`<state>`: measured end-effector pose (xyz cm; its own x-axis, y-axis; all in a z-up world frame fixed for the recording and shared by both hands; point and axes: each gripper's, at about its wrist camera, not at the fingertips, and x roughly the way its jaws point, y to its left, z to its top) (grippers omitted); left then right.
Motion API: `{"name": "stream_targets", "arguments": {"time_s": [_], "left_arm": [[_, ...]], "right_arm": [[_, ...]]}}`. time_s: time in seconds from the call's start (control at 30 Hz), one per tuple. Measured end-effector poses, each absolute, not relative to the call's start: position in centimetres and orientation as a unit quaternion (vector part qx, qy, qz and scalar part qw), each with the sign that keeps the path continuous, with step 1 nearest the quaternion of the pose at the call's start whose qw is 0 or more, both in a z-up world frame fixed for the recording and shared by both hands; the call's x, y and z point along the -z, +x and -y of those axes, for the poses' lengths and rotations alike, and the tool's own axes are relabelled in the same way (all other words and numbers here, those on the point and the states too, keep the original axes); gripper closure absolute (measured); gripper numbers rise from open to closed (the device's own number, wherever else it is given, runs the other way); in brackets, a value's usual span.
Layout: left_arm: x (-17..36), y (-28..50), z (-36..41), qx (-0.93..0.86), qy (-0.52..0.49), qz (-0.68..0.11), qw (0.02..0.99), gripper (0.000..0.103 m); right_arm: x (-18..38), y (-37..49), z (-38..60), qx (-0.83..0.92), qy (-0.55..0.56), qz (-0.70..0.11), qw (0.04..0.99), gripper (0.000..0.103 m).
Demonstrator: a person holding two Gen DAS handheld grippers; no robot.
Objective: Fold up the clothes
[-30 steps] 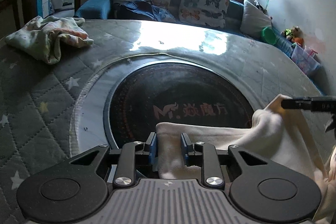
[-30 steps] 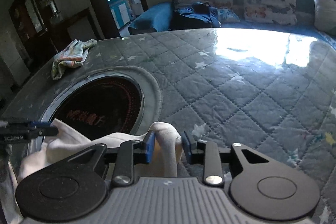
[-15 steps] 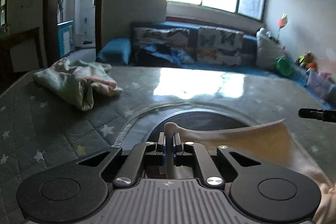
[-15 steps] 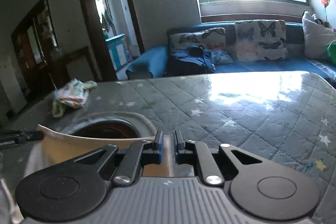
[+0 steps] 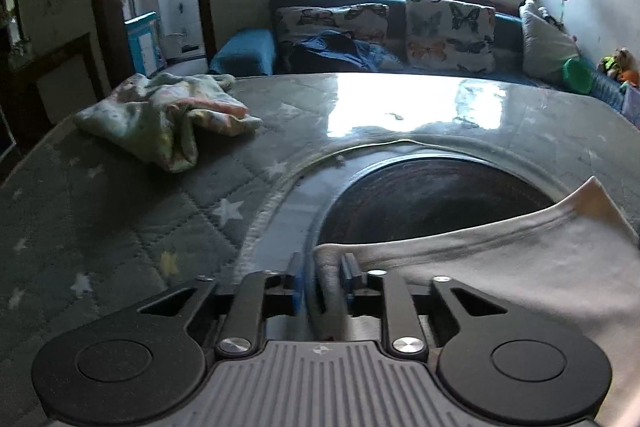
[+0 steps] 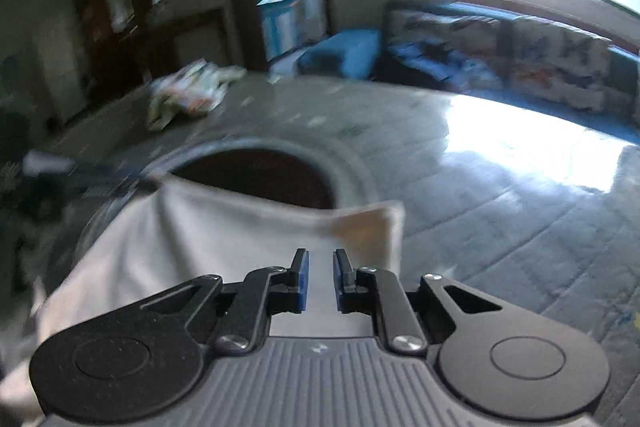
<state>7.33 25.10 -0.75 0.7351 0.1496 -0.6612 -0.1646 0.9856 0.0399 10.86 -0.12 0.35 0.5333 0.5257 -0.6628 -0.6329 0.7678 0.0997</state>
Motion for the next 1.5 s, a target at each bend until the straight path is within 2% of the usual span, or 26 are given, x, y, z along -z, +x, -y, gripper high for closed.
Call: {"name": "stream_targets", "arguments": {"time_s": [0.07, 0.17, 0.27, 0.37, 0.57, 0.87, 1.0, 1.13, 1.5], "left_arm": [[0.3, 6.9, -25.3, -0.090, -0.008, -0.350, 0.933, 0.074], [-0.9, 5.7, -25.3, -0.104, -0.009, -0.339, 0.935, 0.074], [-2.3, 4.0, -24.3, -0.083, -0.014, -0.328, 0.941, 0.074], [-2.8, 1.9, -22.2, -0.044, -0.019, -0.323, 0.945, 0.074], [-2.1, -0.6, -17.7, 0.020, -0.029, -0.333, 0.942, 0.074], [0.7, -1.2, -14.0, 0.041, -0.021, -0.359, 0.932, 0.074], [0.9, -1.2, -14.5, 0.039, -0.031, -0.361, 0.931, 0.069], [0.7, -1.1, -14.8, 0.037, -0.035, -0.366, 0.929, 0.068], [1.0, -1.3, -15.1, 0.036, -0.040, -0.364, 0.930, 0.062]], "right_arm": [[-0.7, 9.4, 0.1, -0.345, -0.093, -0.352, 0.865, 0.090], [-1.3, 7.0, 1.1, -0.352, -0.106, -0.349, 0.862, 0.082], [-1.9, 4.3, 3.0, -0.351, -0.115, -0.344, 0.863, 0.079], [-2.2, 1.6, 5.1, -0.340, -0.129, -0.338, 0.868, 0.066], [-1.4, -2.6, 9.4, -0.296, -0.130, -0.349, 0.880, 0.066], [-0.2, -4.6, 16.2, -0.196, -0.067, -0.355, 0.912, 0.065], [0.4, -4.5, 19.5, -0.138, -0.040, -0.354, 0.924, 0.065], [1.4, -3.7, 22.1, -0.084, -0.019, -0.358, 0.930, 0.065], [1.9, -4.2, 23.3, -0.073, 0.029, -0.365, 0.928, 0.064]]}}
